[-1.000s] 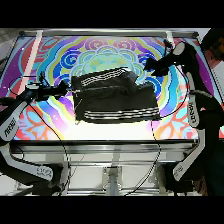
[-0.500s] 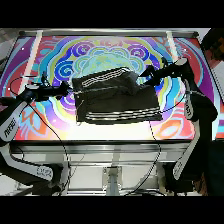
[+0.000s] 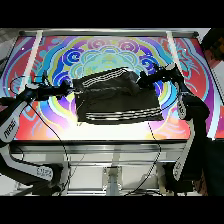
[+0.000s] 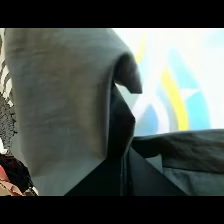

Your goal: Fold the clothes and pants, and hang the long-sleeved shirts on hangers.

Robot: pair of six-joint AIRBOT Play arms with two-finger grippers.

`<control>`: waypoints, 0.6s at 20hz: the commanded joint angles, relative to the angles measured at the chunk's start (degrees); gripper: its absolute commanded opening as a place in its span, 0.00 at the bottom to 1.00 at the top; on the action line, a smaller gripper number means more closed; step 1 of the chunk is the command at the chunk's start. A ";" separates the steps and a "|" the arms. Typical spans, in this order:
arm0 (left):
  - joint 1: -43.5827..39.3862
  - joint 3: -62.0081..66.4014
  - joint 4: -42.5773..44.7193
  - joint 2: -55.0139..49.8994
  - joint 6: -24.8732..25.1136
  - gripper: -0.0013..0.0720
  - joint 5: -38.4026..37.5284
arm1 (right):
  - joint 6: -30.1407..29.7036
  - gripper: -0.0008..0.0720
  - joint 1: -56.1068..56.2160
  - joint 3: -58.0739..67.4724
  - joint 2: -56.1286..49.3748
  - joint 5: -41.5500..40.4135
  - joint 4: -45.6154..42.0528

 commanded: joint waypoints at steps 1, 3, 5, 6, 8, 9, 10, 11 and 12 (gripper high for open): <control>-0.02 0.07 0.02 0.04 0.02 0.04 0.04 | -0.28 0.02 -0.39 1.49 0.68 -0.17 0.13; -0.04 0.07 0.02 0.04 0.02 0.04 0.04 | -0.26 0.02 -1.40 3.89 1.81 -1.22 0.11; -0.02 0.07 0.02 0.04 0.04 0.04 0.04 | -0.50 0.02 -2.40 4.17 4.35 -5.68 -0.04; -0.02 0.07 0.02 0.04 0.07 0.04 0.07 | -1.38 0.02 -2.56 4.17 5.75 -8.50 -0.04; 0.00 0.07 0.02 0.04 0.83 0.04 0.04 | -4.26 0.02 -2.54 4.15 8.24 -13.40 -0.07; 0.00 0.07 0.02 0.04 1.55 0.04 0.04 | -4.85 0.02 -2.40 4.15 9.25 -15.50 -0.11; 0.00 0.07 0.02 0.04 1.53 0.04 0.04 | -6.38 0.02 -2.23 4.15 10.16 -17.70 -0.13; 0.00 0.07 0.02 0.04 1.53 0.04 0.04 | -8.22 0.02 -2.12 4.15 10.84 -19.67 -0.17; 0.00 0.07 0.02 0.04 1.53 0.04 0.04 | -10.69 0.02 -2.10 4.15 11.28 -21.88 -0.15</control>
